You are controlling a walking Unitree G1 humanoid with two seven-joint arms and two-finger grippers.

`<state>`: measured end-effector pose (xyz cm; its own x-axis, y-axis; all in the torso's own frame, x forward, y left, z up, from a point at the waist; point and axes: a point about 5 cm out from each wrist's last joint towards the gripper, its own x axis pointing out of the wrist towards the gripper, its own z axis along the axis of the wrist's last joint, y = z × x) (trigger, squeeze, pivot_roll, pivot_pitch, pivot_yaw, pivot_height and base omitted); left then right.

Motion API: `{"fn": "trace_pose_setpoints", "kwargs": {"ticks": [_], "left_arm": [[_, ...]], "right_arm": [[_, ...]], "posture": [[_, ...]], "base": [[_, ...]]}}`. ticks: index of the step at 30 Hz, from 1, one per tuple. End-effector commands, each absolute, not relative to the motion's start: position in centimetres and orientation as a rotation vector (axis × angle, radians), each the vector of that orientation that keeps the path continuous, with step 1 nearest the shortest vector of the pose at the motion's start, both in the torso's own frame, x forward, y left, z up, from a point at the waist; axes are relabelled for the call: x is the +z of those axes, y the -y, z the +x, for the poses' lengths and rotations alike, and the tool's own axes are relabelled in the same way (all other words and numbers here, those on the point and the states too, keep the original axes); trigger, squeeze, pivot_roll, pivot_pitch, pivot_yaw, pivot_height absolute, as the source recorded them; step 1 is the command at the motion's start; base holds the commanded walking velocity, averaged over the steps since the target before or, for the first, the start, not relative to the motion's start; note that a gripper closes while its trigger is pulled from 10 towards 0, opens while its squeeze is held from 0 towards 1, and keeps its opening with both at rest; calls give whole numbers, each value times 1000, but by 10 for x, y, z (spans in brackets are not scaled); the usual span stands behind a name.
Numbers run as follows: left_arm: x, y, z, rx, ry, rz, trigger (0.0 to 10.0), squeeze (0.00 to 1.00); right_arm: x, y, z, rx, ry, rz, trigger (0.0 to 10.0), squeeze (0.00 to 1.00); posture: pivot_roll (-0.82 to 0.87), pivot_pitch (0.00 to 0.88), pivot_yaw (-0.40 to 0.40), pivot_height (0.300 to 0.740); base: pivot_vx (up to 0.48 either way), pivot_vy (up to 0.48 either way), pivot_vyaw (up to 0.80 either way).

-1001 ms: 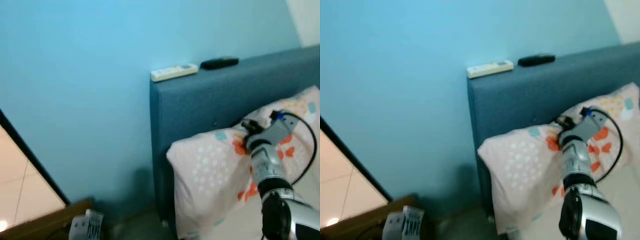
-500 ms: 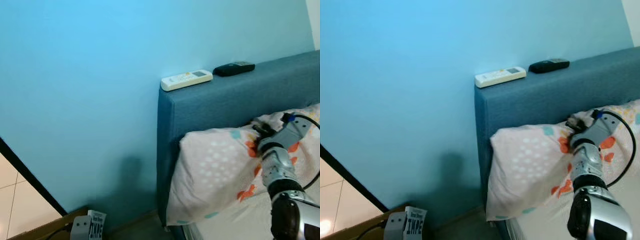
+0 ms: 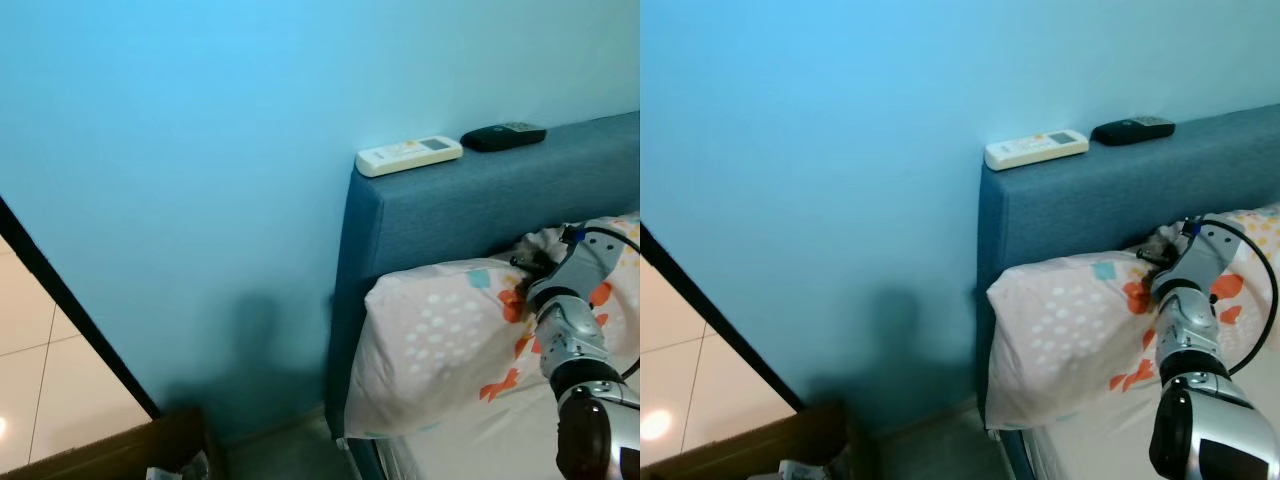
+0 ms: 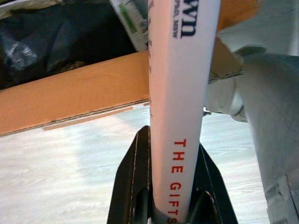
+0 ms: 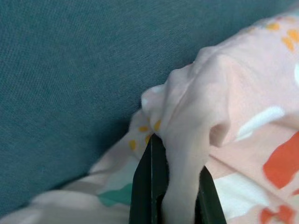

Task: Clean up the room

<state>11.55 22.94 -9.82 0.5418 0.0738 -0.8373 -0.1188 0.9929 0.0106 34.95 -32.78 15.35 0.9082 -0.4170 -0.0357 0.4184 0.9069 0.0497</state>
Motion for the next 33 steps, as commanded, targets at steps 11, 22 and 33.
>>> {"fn": "trace_pose_setpoints", "kwargs": {"ticks": [11, 22, 33], "left_arm": [[-98, -248, 85, 103, -993, -23, 10000, 0], [-95, -257, 71, 102, -983, -14, 10000, 0], [-92, -265, 51, 98, -982, -4, 10000, 0]], "right_arm": [[201, 356, 348, -476, 87, -79, 10000, 0], [223, 373, 341, -528, 127, -191, 10000, 0], [269, 390, 334, -563, 237, -275, 10000, 0]], "posture": [[124, 274, 16, 708], [136, 316, 29, 708], [163, 366, 48, 708]], "base": [[0, 0, 0], [0, 0, 0], [0, 0, 0]]}}
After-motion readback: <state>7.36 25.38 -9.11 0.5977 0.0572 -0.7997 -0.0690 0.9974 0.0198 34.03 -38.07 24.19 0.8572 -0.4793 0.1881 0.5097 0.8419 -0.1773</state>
